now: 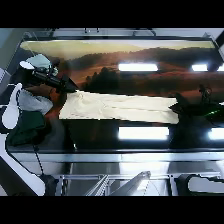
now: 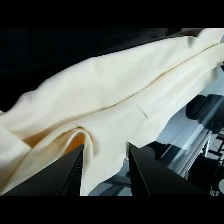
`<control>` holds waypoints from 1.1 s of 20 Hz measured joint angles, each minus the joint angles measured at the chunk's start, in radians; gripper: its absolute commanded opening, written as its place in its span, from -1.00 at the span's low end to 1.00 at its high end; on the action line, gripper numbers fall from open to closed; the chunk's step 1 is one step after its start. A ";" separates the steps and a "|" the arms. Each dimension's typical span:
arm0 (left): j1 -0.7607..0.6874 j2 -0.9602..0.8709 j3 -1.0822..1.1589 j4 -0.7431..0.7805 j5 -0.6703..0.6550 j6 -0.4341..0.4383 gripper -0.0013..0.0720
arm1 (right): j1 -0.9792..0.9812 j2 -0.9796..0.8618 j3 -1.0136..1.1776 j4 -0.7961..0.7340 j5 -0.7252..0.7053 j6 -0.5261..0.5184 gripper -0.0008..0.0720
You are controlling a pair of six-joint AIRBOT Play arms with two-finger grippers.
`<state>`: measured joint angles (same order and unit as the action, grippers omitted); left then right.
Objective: Fold the shirts.
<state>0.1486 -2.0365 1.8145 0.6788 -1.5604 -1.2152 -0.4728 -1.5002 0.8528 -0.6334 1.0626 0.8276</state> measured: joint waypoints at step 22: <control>-0.109 0.032 0.073 0.000 -0.116 -0.068 -0.92 | 0.097 -0.166 0.271 -0.098 0.126 0.227 -0.91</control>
<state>0.0391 -2.0045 1.8874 0.6792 -1.6768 -1.2835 -0.3756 -1.6665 1.1236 -0.7315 1.1885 1.0546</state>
